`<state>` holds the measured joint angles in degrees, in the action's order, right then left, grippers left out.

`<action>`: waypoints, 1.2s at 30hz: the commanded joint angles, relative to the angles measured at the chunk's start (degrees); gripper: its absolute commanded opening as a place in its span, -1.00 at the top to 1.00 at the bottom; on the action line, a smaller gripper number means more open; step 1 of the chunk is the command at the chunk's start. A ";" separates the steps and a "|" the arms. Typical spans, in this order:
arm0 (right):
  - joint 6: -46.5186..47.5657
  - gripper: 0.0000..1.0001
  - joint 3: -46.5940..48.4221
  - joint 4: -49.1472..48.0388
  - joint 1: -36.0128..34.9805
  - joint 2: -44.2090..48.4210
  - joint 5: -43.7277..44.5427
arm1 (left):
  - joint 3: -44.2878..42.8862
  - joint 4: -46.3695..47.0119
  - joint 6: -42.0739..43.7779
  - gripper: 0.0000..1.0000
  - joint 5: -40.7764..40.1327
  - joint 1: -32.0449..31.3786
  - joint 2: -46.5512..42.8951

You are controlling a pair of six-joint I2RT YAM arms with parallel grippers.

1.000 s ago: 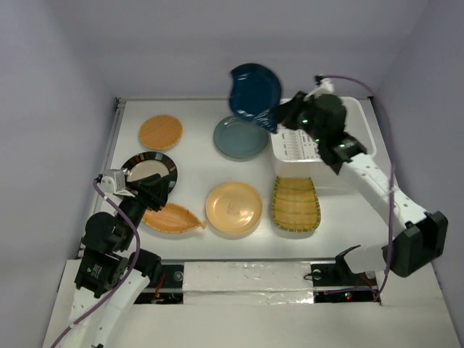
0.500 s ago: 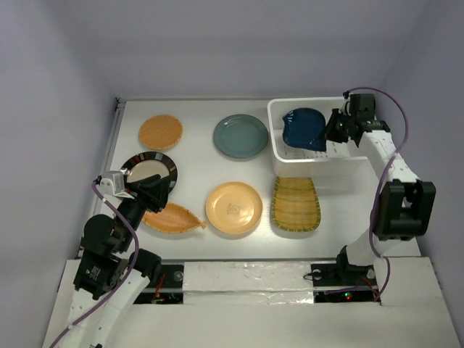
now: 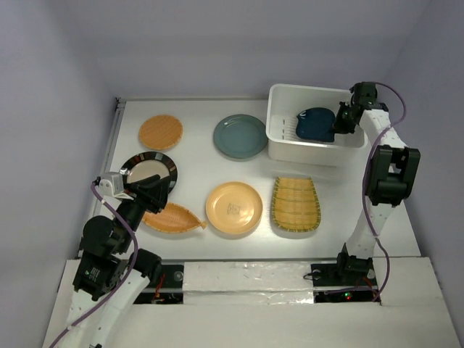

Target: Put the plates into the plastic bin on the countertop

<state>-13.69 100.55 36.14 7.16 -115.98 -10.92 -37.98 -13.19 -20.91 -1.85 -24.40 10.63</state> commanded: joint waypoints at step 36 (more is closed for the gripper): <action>-14.50 1.00 -47.26 -34.61 -28.13 53.83 -0.69 | -0.78 1.85 -0.19 0.25 -0.18 -0.38 0.53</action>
<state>-24.40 63.66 9.32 -12.69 -64.93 -10.92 -37.98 -13.17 -20.91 -2.00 -24.40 10.70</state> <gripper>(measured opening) 0.010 0.375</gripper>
